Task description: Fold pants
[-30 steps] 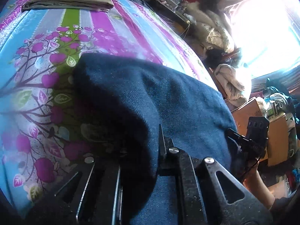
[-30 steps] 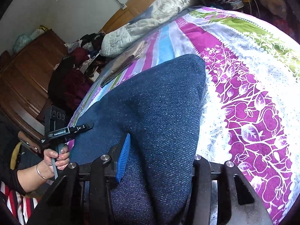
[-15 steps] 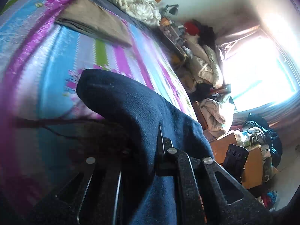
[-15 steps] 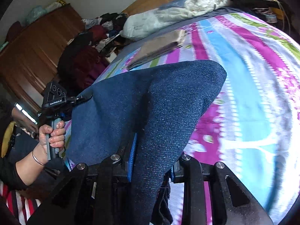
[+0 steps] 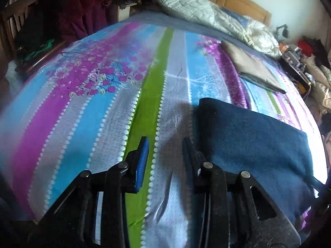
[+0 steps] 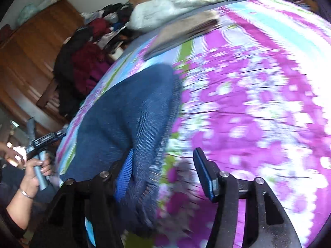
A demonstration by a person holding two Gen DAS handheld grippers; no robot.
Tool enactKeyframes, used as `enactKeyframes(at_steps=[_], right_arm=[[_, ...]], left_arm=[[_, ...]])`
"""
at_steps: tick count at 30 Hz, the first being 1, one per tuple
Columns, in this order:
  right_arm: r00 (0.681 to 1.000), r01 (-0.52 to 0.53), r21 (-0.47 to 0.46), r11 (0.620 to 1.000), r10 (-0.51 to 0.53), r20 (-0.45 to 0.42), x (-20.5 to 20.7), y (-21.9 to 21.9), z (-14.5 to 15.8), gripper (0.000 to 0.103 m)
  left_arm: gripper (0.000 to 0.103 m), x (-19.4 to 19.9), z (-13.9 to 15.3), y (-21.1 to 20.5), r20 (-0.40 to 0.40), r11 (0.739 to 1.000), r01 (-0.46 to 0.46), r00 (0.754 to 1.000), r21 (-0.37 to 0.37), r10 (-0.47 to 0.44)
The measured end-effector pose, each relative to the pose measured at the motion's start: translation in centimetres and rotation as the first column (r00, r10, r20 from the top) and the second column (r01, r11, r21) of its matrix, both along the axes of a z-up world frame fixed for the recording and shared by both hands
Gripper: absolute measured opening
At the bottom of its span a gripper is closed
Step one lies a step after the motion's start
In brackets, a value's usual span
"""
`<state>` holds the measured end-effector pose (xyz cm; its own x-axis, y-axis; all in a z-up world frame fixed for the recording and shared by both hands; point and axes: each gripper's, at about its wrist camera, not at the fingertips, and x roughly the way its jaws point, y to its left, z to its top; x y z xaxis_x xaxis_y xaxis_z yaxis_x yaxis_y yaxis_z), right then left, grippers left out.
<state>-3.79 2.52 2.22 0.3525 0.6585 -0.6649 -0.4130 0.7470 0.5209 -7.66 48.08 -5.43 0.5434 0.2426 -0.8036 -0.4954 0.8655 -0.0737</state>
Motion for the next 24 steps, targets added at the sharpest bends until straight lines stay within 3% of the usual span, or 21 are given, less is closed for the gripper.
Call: enactKeyframes(at_steps=[2,4,7,8,9,10,11,13,16,17,19,21,22,24], right_arm=[[0.998,-0.004,0.006,1.0,0.004,0.057,-0.4,-0.1,2.0,0.054],[0.989,-0.045,0.027,0.999,0.041,0.14,-1.0,1.3,4.3,0.049],[0.972,-0.16,0.104,0.982,0.137,0.193,-2.4,4.0,6.3,0.046],[0.964,-0.209,0.11,0.972,0.185,0.192,-2.9,4.8,6.0,0.046],[0.955,-0.246,0.085,0.966,0.227,0.189,-3.3,5.5,5.6,0.045],[0.948,-0.277,0.029,0.96,0.268,0.17,-4.0,6.2,4.3,0.043],[0.946,-0.293,-0.027,0.956,0.294,0.139,-4.6,7.0,3.0,0.041],[0.942,-0.298,-0.093,0.95,0.309,0.131,-5.7,6.4,1.1,0.039],[0.945,-0.292,-0.062,0.954,0.298,0.134,-5.9,5.2,1.4,0.038],[0.947,-0.291,-0.056,0.955,0.296,0.122,-5.7,5.0,1.4,0.038],[0.949,-0.29,-0.066,0.955,0.296,0.111,-5.4,5.1,1.3,0.038],[0.951,-0.284,-0.08,0.956,0.291,0.102,-5.5,5.5,1.2,0.038],[0.952,-0.282,-0.085,0.956,0.29,0.096,-5.1,5.8,1.2,0.039],[0.95,-0.29,-0.099,0.952,0.299,0.093,-6.0,5.7,1.6,0.04]], left_arm=[[0.033,-0.4,0.1,-1.7,0.021,0.987,0.106,0.994,-0.116,-0.105],[0.034,-1.0,0.0,-5.5,0.079,0.93,0.275,0.961,-0.243,-0.263],[0.034,-2.6,-0.9,-10.5,0.103,0.856,0.42,0.907,-0.302,-0.408],[0.036,-3.1,-1.9,-11.5,0.083,0.845,0.432,0.899,-0.315,-0.429],[0.037,-3.5,-3.8,-12.2,0.013,0.858,0.404,0.906,-0.316,-0.422],[0.037,-3.8,-4.7,-12.1,0.007,0.87,0.375,0.919,-0.322,-0.394],[0.036,-4.7,-5.0,-11.2,0.08,0.868,0.333,0.942,-0.368,-0.327],[0.028,-5.5,-4.8,-9.9,0.104,0.864,0.251,0.968,-0.437,-0.229],[0.028,-6.8,-2.7,-9.4,0.147,0.917,0.169,0.981,-0.362,-0.122],[0.03,-7.3,-1.8,-9.0,0.19,0.931,0.132,0.979,-0.34,-0.069],[0.048,-6.8,-0.7,-7.9,0.237,0.948,0.069,0.971,-0.31,0.007],[0.048,-5.6,-0.4,-6.6,0.2,0.97,-0.018,0.978,-0.241,0.068],[0.048,-5.6,-0.2,-5.9,0.158,0.971,-0.112,0.977,-0.21,0.147],[0.048,-8.5,1.0,-5.0,0.225,0.939,-0.198,0.938,-0.282,0.265]])
